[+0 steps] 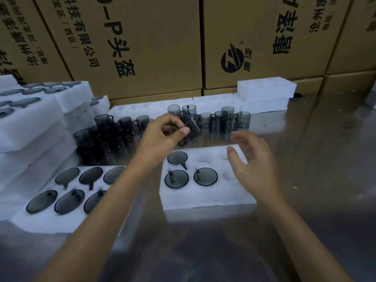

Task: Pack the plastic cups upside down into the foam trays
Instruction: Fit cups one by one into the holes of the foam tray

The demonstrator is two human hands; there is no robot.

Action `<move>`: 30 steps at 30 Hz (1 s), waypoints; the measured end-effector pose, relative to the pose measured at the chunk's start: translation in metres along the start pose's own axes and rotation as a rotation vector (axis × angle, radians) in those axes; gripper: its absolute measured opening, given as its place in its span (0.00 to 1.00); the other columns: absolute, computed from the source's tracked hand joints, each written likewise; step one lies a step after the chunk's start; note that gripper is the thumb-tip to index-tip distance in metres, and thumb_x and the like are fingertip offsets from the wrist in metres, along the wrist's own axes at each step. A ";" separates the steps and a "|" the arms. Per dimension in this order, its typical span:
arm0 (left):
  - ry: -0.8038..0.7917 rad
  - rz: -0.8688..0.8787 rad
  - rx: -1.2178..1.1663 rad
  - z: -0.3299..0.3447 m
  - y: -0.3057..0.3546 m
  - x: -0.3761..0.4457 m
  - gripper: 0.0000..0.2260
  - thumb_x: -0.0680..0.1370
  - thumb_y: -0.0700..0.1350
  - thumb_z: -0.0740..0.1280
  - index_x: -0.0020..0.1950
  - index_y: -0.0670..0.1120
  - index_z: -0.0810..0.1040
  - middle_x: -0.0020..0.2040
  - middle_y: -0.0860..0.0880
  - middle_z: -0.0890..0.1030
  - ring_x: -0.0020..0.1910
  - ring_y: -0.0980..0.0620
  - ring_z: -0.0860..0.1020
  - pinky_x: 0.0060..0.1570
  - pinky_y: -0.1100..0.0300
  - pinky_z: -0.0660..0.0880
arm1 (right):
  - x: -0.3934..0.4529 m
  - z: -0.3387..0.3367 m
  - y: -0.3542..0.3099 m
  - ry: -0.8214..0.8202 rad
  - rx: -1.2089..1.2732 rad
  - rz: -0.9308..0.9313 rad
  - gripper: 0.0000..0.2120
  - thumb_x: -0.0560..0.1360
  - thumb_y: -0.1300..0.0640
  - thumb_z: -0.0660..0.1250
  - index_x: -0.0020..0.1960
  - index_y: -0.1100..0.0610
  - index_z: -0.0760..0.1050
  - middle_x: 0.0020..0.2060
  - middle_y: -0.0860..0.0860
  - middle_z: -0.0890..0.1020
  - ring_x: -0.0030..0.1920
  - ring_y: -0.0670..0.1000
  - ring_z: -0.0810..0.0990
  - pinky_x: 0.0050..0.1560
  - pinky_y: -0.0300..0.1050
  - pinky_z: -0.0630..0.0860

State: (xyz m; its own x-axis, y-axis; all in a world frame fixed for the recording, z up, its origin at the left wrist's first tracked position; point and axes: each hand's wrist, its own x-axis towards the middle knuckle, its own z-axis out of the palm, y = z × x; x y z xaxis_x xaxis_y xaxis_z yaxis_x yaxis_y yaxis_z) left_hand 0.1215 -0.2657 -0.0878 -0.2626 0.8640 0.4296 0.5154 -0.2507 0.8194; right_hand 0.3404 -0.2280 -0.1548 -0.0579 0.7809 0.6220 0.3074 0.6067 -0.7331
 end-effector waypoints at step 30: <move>-0.005 -0.102 -0.073 0.042 -0.010 -0.036 0.27 0.68 0.45 0.81 0.65 0.52 0.78 0.56 0.58 0.82 0.55 0.61 0.80 0.56 0.67 0.75 | -0.006 0.008 -0.001 -0.340 0.121 0.064 0.29 0.73 0.53 0.65 0.73 0.43 0.67 0.66 0.35 0.76 0.67 0.35 0.72 0.64 0.37 0.72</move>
State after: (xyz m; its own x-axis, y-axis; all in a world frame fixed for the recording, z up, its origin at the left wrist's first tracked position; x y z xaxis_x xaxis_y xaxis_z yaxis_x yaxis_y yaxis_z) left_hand 0.1599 -0.2756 -0.1274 -0.3060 0.8889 0.3408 0.4256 -0.1925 0.8842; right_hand 0.3325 -0.2324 -0.1601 -0.3605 0.8105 0.4616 0.2068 0.5521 -0.8077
